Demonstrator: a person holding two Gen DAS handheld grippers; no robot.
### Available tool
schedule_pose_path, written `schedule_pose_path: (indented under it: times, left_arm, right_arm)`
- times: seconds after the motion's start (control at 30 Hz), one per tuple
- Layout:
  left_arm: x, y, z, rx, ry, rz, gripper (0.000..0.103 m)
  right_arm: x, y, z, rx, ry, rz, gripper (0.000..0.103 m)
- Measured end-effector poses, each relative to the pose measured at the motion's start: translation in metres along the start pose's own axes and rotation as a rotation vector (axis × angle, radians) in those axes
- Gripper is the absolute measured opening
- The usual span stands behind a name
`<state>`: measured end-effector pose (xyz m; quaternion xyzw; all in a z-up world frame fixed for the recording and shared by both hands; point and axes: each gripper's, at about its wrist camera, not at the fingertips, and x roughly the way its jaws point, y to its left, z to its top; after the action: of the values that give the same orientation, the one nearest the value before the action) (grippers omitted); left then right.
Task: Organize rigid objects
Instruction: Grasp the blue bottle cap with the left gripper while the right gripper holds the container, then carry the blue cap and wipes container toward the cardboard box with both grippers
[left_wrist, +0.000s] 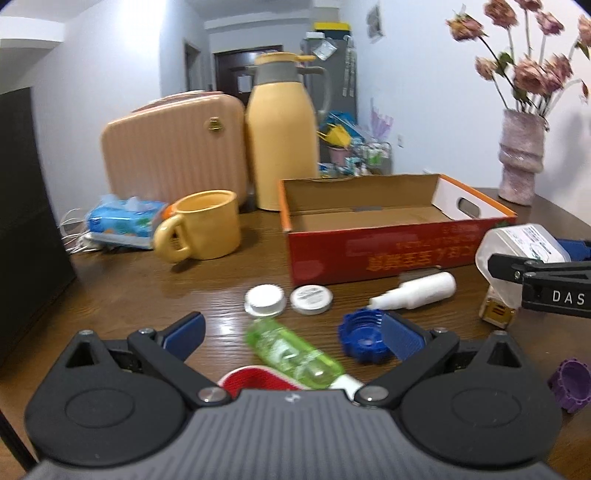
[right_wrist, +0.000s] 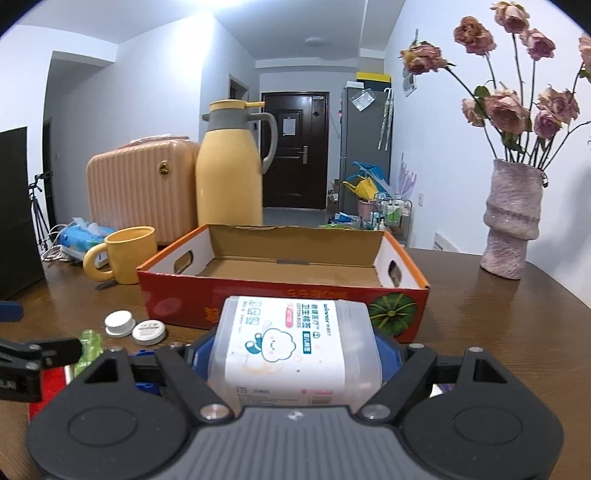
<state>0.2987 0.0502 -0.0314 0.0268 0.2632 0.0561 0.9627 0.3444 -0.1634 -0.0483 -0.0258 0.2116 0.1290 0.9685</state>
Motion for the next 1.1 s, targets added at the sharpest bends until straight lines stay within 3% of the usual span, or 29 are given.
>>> schedule_pose_path:
  times: [0.5, 0.8, 1.1]
  left_arm:
    - [0.069, -0.050, 0.015, 0.018, 0.132, -0.011, 0.103]
    - [0.080, -0.054, 0.001, 0.048, 0.172, -0.027, 0.101]
    - [0.087, -0.054, -0.002, 0.037, 0.212, -0.070, 0.064]
  right_arm:
    - [0.004, -0.027, -0.003, 0.037, 0.008, -0.052, 0.082]
    - [0.009, -0.026, -0.005, 0.035, 0.018, -0.066, 0.082]
    - [0.009, -0.025, -0.006, 0.036, 0.018, -0.062, 0.082]
